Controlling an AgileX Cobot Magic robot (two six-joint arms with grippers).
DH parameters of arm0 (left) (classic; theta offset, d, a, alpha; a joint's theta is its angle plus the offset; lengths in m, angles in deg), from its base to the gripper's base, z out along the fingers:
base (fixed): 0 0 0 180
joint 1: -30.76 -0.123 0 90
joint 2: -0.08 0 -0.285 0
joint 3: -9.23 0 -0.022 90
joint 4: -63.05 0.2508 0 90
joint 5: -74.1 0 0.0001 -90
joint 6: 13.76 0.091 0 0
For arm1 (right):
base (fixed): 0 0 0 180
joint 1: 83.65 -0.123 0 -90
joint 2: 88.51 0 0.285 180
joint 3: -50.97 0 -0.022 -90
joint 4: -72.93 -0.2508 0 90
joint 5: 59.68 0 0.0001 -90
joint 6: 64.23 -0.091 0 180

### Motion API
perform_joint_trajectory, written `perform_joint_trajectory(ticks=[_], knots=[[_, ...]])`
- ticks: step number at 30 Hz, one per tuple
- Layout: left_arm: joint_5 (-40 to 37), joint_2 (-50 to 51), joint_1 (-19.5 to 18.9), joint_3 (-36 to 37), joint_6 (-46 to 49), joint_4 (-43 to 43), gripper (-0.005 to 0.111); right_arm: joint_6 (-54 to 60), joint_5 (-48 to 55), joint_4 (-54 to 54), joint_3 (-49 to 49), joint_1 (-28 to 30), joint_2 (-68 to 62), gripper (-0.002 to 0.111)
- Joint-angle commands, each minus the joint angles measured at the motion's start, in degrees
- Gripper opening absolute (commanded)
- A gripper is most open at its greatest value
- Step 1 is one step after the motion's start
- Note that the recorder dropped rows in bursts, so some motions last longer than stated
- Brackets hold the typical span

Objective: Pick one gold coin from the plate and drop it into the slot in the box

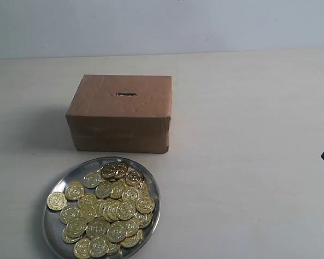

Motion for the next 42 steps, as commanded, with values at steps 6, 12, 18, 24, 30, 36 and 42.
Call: perform_joint_trajectory(ticks=[6, 12, 18, 24, 30, 36, 42], knots=[[-3.5, -0.2, 0.3, 0.1, 0.1, 2.2, 0.000, 1.4, 0.3, 0.4, 0.3, 0.0, 0.5, 0.000], [-3.6, -0.2, 0.3, 0.1, 0.1, 2.2, 0.000, 1.4, 0.3, 0.2, 0.3, 0.0, 0.5, 0.000], [-3.6, -0.2, 0.3, 0.1, 0.1, 2.2, 0.000, 1.4, 0.3, 0.2, 0.3, 0.0, 0.5, 0.000], [-3.6, -0.2, 0.3, 0.1, 0.1, 2.2, 0.000, 1.4, 0.3, 0.2, 0.3, 0.7, 0.9, 0.000], [-3.6, -0.2, 0.3, 0.1, 0.1, 2.2, 0.000, 5.0, 0.3, 2.0, 0.3, 12.4, 3.4, 0.000], [-3.6, -0.2, 0.3, 0.1, 0.1, 2.2, 0.000, 5.0, 0.3, 2.0, 0.3, 23.7, 5.8, 0.000], [-3.6, -0.2, 0.3, 0.1, 0.1, 2.2, 0.000, 10.2, 6.0, 2.0, 0.3, 29.3, 9.8, 0.000]])
